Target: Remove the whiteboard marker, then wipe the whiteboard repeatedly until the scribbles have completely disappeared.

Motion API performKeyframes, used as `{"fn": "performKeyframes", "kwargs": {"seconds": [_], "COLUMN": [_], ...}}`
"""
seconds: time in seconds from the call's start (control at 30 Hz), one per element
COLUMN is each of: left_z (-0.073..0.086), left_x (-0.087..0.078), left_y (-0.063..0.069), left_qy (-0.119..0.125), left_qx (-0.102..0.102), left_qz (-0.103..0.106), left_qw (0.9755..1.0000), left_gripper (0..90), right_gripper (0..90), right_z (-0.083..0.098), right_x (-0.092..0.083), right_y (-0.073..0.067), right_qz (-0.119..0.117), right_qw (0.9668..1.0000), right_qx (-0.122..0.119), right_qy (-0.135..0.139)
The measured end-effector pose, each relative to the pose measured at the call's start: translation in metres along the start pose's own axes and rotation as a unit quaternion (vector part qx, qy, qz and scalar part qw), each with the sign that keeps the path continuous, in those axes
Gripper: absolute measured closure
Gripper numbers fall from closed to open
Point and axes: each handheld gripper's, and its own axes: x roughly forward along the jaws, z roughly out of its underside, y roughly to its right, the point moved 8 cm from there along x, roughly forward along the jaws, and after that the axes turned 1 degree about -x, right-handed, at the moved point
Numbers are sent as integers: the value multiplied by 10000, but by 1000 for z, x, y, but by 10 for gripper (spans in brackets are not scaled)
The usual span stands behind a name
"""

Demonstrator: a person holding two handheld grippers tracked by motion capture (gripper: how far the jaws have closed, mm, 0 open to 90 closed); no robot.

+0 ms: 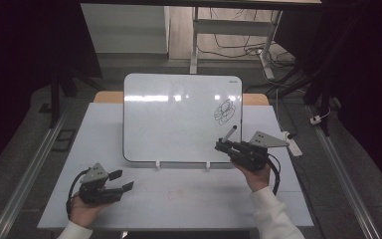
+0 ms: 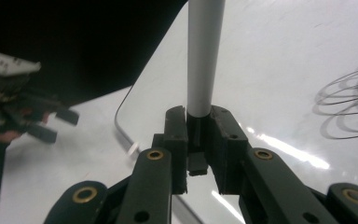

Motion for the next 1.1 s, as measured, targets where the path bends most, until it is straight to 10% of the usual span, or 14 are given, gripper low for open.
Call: {"fn": "performKeyframes", "kwargs": {"seconds": [0.37,0.87,1.1], "left_z": [1,4,4], "left_x": [3,3,6], "left_y": [-3,-9,-10], "left_qy": [-32,-62,-112], "left_qx": [4,-17,-18], "left_qz": [-66,-97,-115], "left_qw": [10000,9999,9999], "left_gripper": [351,351,351], "right_gripper": [772,773,773], "right_z": [-22,-61,-61], "right_x": [-8,17,40], "right_y": [30,119,134], "right_qz": [446,1392,1489], "right_qw": [9980,9866,9872], "right_qx": [103,420,297], "right_qy": [437,740,480]}}
